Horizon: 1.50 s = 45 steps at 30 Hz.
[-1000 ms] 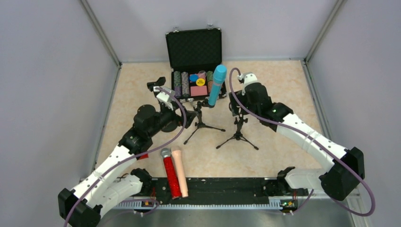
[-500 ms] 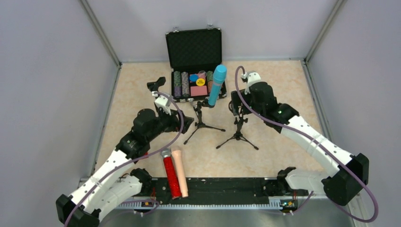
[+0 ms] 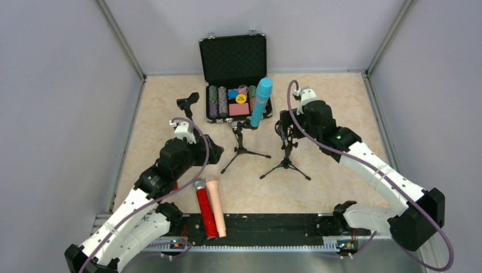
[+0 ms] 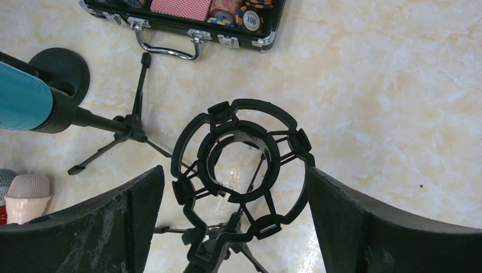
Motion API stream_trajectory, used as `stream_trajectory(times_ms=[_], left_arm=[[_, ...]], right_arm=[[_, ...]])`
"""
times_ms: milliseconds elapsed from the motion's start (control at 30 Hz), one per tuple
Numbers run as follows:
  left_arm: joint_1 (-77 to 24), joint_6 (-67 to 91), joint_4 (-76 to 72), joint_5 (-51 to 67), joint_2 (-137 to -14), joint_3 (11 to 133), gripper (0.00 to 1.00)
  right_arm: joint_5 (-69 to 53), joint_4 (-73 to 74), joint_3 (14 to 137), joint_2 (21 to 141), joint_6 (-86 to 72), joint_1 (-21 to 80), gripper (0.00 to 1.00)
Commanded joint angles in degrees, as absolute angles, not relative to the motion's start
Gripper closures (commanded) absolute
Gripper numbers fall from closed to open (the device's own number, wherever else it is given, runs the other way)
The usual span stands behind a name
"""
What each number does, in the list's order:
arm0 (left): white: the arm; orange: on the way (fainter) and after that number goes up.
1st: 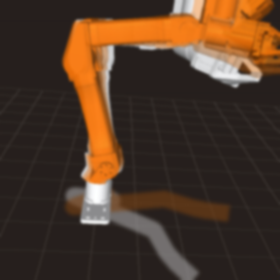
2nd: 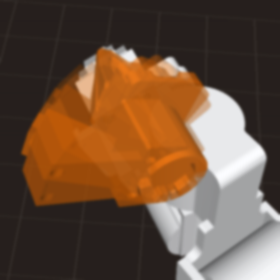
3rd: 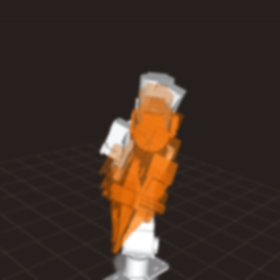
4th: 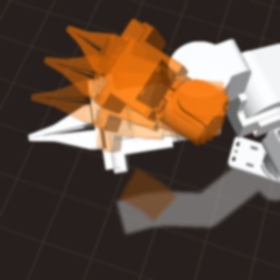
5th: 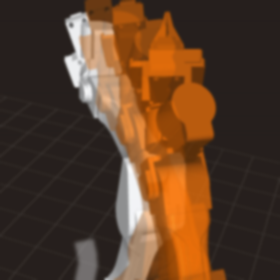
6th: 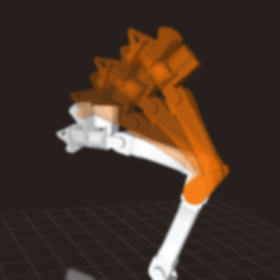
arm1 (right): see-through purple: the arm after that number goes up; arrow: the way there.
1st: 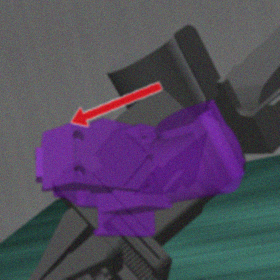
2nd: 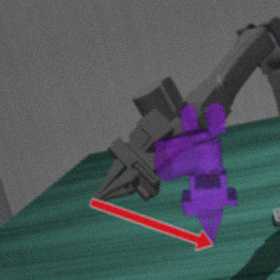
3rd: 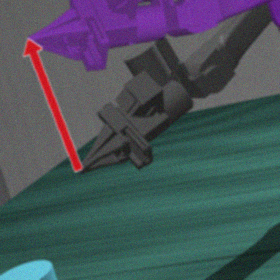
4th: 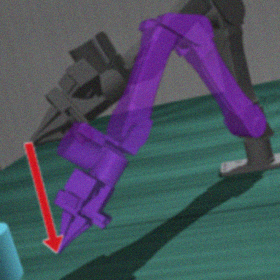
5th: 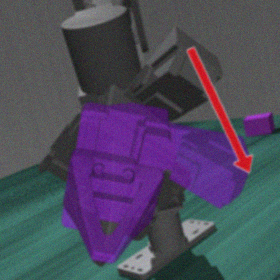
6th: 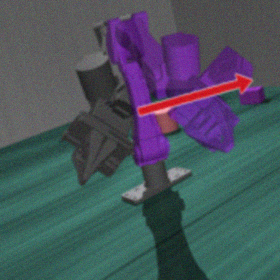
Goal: Attach the microphones to the stand
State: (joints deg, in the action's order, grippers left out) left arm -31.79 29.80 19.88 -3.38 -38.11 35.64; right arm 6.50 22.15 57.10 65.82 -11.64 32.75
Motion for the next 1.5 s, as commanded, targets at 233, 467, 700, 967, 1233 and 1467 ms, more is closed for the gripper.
stream_trajectory(times_ms=[233, 467, 700, 967, 1233, 1467], left_arm=[[-31.64, 48.55, 39.69, -14.59, -39.43, 36.72, 0.01], [-31.59, 55.79, 50.06, -12.45, -44.51, 37.39, 0.01], [-31.63, 55.41, 58.88, -9.60, -49.74, 41.11, 0.01], [-31.58, 58.07, 58.65, -0.46, -49.96, 35.95, 0.03], [-31.64, 61.08, 57.86, -0.89, -48.80, 32.51, 0.15], [-31.58, 59.81, 56.75, -3.39, -54.05, 31.65, 0.21]], right_arm=[[6.08, 19.45, 56.31, 64.57, -11.92, 32.21, 0.09], [5.69, 18.86, 56.03, 64.95, -11.81, 32.21, 0.09], [5.32, 18.79, 55.69, 64.93, -11.66, 32.12, 0.09], [5.90, 18.62, 54.99, 64.61, -11.73, 32.17, 0.09], [5.94, 18.49, 54.59, 64.74, -11.88, 32.16, 0.09], [5.92, 18.25, 54.66, 64.86, -11.85, 32.19, 0.09]])
